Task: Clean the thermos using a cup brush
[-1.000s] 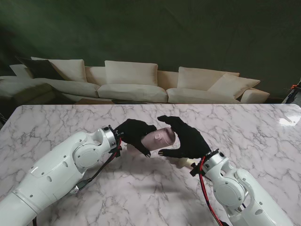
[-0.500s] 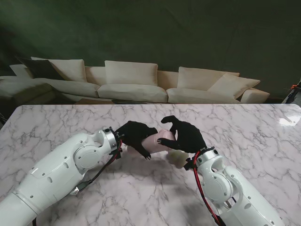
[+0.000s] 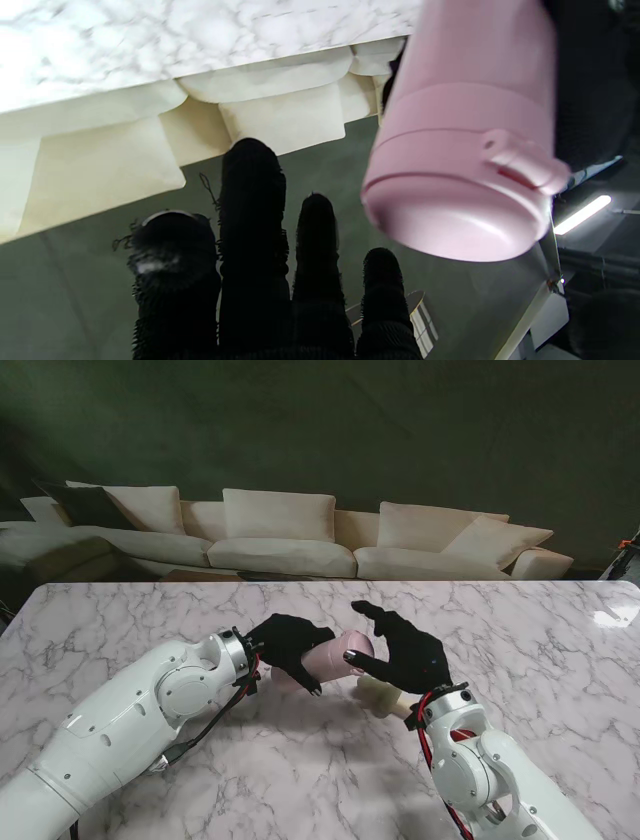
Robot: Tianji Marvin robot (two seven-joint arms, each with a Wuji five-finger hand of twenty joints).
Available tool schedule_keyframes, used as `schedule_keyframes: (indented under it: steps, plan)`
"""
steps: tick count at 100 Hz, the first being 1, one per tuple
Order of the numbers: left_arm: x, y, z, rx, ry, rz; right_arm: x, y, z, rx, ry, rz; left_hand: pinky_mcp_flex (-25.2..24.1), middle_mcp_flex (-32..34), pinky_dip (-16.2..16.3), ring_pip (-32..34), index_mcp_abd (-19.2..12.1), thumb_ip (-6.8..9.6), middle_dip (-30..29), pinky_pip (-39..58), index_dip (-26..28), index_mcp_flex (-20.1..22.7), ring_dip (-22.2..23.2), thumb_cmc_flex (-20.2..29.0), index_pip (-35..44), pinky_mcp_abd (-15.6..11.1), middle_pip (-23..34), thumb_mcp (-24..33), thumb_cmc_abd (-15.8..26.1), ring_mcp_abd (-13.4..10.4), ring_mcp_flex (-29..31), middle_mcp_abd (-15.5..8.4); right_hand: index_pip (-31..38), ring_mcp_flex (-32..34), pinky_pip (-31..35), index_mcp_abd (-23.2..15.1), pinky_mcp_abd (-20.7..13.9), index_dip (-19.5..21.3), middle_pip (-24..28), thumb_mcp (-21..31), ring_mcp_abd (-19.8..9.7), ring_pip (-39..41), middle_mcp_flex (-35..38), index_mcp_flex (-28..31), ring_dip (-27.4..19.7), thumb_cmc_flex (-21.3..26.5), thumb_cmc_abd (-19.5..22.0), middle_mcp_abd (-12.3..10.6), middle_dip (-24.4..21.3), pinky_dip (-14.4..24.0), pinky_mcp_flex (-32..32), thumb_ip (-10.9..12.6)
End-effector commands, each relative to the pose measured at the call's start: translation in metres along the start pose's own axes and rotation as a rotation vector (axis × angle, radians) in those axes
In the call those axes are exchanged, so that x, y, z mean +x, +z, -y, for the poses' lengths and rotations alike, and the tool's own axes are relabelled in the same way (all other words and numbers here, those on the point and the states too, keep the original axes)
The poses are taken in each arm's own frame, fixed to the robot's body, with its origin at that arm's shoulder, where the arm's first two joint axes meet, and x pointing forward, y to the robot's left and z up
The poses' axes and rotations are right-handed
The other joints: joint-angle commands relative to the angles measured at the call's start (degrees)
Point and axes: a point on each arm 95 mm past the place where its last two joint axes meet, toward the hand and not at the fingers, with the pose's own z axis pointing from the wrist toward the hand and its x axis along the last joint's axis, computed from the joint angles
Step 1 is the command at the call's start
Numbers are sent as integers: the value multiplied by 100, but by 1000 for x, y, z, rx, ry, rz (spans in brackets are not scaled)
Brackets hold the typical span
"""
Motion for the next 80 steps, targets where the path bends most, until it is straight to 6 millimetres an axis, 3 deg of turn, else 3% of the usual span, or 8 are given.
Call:
schedule_keyframes:
  steps: [1,10,16,31,39,45,53,80]
  plan:
    - [2,3,6,5,6,-8,-11,-6,-3,-5,9,18,77,70,121,1065,-1179,305,159,312,288,516,349,2280,889,-570,259,2166,2230,-544,585,-176,-425,-456,204,-264,-252,303,-313,10,-80,-93,-638,-201,155,-273,44,48,-200,208,-140,89]
    - [2,3,6,5,7,-9,-19,-12,-10,26,13,1,76,72,120,1066,-1180,305,160,312,288,511,349,2281,888,-572,260,2169,2238,-536,586,-185,-1847,-1496,-429,-332,-79,836,-1096,160,-134,-1150,-1499,-23,-99,198,-403,157,-1043,591,-1063,88]
    - [2,3,6,6,8,-9,-23,-15,-14,56,26,-59,80,70,121,1066,-1180,305,159,315,289,511,348,2285,889,-570,259,2171,2239,-537,585,-181,-2679,-2090,-1492,-269,426,1214,-1892,253,-124,-2318,-1718,104,-665,860,-875,187,-1727,513,-1982,127]
    - [2,1,7,7,11,-6,-29,-23,-20,145,34,-164,72,68,121,1065,-1173,305,157,314,286,512,348,2283,885,-564,258,2169,2238,-528,583,-174,-2914,-2498,-3291,-342,964,427,-3223,492,92,-4133,-1712,181,-1709,2977,-2356,222,-2539,138,-3094,453]
    - [1,0,6,9,10,-4,-27,-23,-20,170,80,-183,70,74,121,1065,-1170,307,158,315,288,520,347,2285,889,-558,262,2170,2238,-529,584,-170,-2925,-2576,-3592,-742,1020,-362,-3528,1599,131,-4472,-1712,243,-1895,3593,-2893,193,-2638,23,-3273,722]
    - [1,-1,6,10,11,-3,-27,-20,-20,159,54,-192,71,72,122,1066,-1174,310,157,317,287,518,347,2290,887,-559,262,2175,2244,-528,587,-173,-2876,-2505,-3622,-1008,991,-541,-3472,2626,88,-4532,-1706,262,-1930,3726,-3018,167,-2606,1,-3243,617]
    - [1,-2,6,10,12,-4,-28,-14,-19,138,21,-202,75,73,123,1065,-1174,306,157,320,289,517,346,2279,888,-558,262,2167,2232,-531,587,-175,-2849,-2404,-3616,-1251,923,-543,-3374,3174,-18,-4517,-1694,271,-1939,4058,-2852,131,-2561,-44,-3147,565]
    - [1,-4,6,3,20,-11,-28,7,-9,123,7,-225,73,74,122,1068,-1182,306,158,322,292,526,346,2279,891,-558,263,2174,2231,-530,590,-173,-2739,-2424,-3566,-1534,825,-88,-3349,2716,-163,-4416,-1699,245,-1918,4017,-2627,92,-2559,-95,-3177,269]
